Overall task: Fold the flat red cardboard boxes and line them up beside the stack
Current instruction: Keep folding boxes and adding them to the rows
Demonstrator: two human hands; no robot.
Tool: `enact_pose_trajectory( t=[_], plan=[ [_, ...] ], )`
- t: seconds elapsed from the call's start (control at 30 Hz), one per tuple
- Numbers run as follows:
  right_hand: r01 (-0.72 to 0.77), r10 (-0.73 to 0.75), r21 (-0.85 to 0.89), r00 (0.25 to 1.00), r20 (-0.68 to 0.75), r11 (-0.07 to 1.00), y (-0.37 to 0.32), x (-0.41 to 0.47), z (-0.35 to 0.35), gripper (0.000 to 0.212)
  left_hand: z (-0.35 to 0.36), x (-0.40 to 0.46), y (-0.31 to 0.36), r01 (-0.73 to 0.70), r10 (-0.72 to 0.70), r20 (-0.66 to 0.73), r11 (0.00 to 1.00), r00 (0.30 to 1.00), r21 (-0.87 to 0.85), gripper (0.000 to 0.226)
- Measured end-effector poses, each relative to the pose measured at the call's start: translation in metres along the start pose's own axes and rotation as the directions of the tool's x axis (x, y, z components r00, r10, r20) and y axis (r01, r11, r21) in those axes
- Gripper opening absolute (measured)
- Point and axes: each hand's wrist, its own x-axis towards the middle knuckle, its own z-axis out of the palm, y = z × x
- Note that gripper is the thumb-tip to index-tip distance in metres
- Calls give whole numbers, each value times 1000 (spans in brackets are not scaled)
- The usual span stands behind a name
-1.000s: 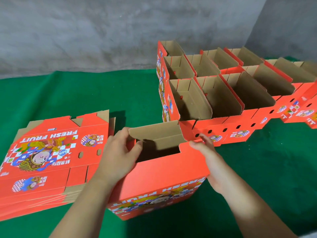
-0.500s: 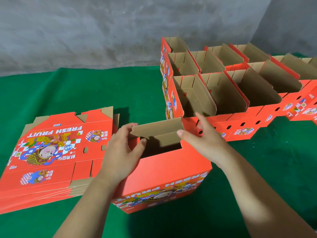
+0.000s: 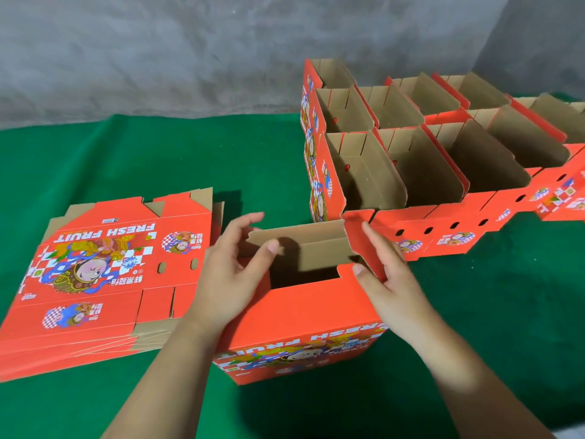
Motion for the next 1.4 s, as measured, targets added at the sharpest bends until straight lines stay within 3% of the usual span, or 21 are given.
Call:
enact_pose_trajectory(
  t=[0.07, 0.1, 0.13, 0.17, 0.23, 0.27, 0.33, 0.47, 0.5, 0.57, 0.63, 0.67, 0.73, 0.77, 0.87, 1.0, 1.07, 1.13, 1.2, 1.27, 1.4],
  plan=[
    [30, -27, -96, 999, 32, 995, 2, 1, -4, 66, 0, -1, 6, 28, -39, -54, 981, 998, -192, 45],
    [36, -30, -116, 998, 46, 993, 2, 2, -5, 65, -3, -1, 6, 39, -55, -85, 983, 995, -179, 51],
    [33, -28, -119, 998, 48, 992, 2, 2, -4, 64, -8, -1, 5, 65, -68, -101, 997, 993, -34, 67],
    [21, -17, -108, 999, 36, 994, 3, 3, -3, 65, -12, -1, 3, 116, -99, -83, 966, 992, 230, 91],
    [-35, 35, -64, 999, -1, 997, 4, 5, -2, 71, -18, -9, 1, 214, -256, -26, 741, 966, 636, 133],
    [-64, 64, -43, 998, -9, 997, 4, 5, -1, 76, -18, -14, 2, 262, -333, -32, 676, 942, 689, 142],
    [-70, 70, -58, 997, -15, 996, 4, 4, 0, 85, -11, -16, 4, 350, -391, -99, 645, 915, 679, 150],
    [54, -86, -218, 987, -139, 974, -5, 4, 4, 108, 7, 4, 15, 404, -430, -172, 537, 886, 740, 158],
    [93, -160, -278, 961, -227, 956, -9, 4, 4, 109, 8, 9, 15, 407, -440, -154, 568, 885, 716, 156],
    [240, -416, -441, 835, -361, 865, -16, -1, 8, 91, 4, 15, 11, 400, -444, -54, 739, 894, 543, 144],
    [423, -636, -562, 728, -257, 711, -19, -11, 18, 61, -11, 24, 12, 458, -473, 51, 871, 880, 177, 129],
    [511, -681, -577, 724, -111, 637, -19, -16, 21, 48, -18, 27, 13, 504, -500, 92, 863, 861, -26, 116],
    [587, -622, -591, 763, 176, 553, -18, -20, 23, 33, -35, 36, 9, 552, -520, 187, 767, 834, -329, 77],
    [569, -558, -613, 795, 238, 548, -17, -20, 23, 35, -43, 39, 4, 538, -496, 213, 741, 842, -401, 65],
    [443, -387, -674, 889, 245, 591, -24, -17, 21, 46, -57, 36, -6, 440, -403, 201, 683, 893, -583, 59],
    [386, -235, -714, 922, 306, 584, -32, -20, 26, 51, -48, 21, -5, 341, -322, 135, 757, 937, -558, 55],
    [353, -170, -714, 933, 317, 605, -35, -20, 26, 54, -39, 13, -2, 303, -252, 178, 867, 951, -396, 63],
    [308, -128, -685, 945, 301, 660, -36, -20, 25, 59, -34, 5, -6, 159, -129, 246, 982, 961, -105, 60],
    [244, -148, -620, 968, 203, 745, -38, -20, 23, 71, -33, 4, -7, 66, -79, 245, 996, 966, 59, 53],
    [205, -148, -566, 978, 145, 799, -39, -20, 20, 81, -33, 7, -6, 75, -65, 243, 997, 968, -30, 50],
    [238, -20, -666, 948, 318, 707, -41, -4, 19, 76, -36, 12, -6, 131, -80, 229, 967, 970, -220, 42]
  ],
)
